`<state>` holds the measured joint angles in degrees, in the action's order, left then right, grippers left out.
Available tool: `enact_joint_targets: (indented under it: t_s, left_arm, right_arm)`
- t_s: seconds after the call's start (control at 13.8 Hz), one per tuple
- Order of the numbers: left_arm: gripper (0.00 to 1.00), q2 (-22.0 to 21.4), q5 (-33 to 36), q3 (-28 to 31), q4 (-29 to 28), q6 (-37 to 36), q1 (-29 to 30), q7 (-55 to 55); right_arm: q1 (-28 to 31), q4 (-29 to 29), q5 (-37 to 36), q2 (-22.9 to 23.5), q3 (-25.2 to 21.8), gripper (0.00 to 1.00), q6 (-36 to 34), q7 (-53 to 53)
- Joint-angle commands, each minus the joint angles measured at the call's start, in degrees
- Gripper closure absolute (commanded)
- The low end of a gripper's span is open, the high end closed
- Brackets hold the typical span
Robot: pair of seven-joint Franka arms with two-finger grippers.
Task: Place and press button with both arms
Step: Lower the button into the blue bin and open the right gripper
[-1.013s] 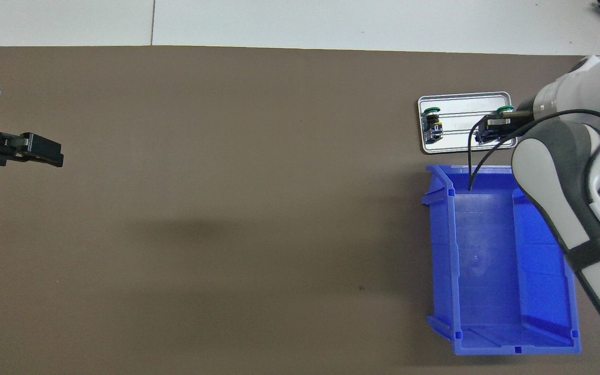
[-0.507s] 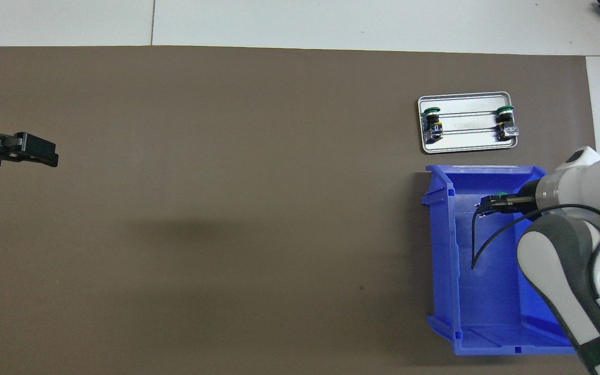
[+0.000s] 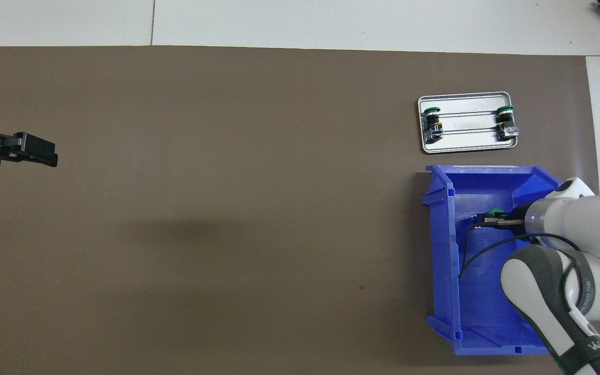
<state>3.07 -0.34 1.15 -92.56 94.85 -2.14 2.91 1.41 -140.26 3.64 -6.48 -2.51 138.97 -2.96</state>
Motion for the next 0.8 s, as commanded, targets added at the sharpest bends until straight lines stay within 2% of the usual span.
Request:
enact_joint_targets:
  t_s: [0.0, 0.07, 0.29, 0.36, 0.51, 0.72]
  left_arm:
    - [0.00, -1.8, -0.7, -0.2, -2.2, 1.0, 0.5, 0.4]
    - [0.00, -1.8, -0.7, -0.2, -2.2, 1.0, 0.5, 0.4]
    - [0.00, -1.8, -0.7, -0.1, -2.2, 1.0, 0.5, 0.4]
    - [0.00, -1.8, -0.7, -0.2, -2.2, 1.0, 0.5, 0.3]
    - [0.00, -1.8, -0.7, -0.2, -2.2, 1.0, 0.5, 0.4]
    - [0.00, -1.8, -0.7, -0.2, -2.2, 0.9, 0.5, 0.4]
  right_arm:
    - [1.2, -2.3, 1.5, 0.1, 0.9, 0.87, 3.1, -2.2]
    - [1.2, -2.3, 1.5, 0.4, 0.9, 0.64, 3.1, -2.2]
    - [1.1, -2.0, 1.5, 0.4, 0.9, 0.08, 2.3, -1.8]
    - [1.1, -1.6, 1.5, 0.4, 0.9, 0.01, 2.2, -2.2]
    - [0.4, 0.8, 1.5, -0.5, 1.0, 0.01, 0.5, -1.8]
    - [0.3, 12.0, 1.5, -0.4, 1.5, 0.01, -11.6, 1.3]
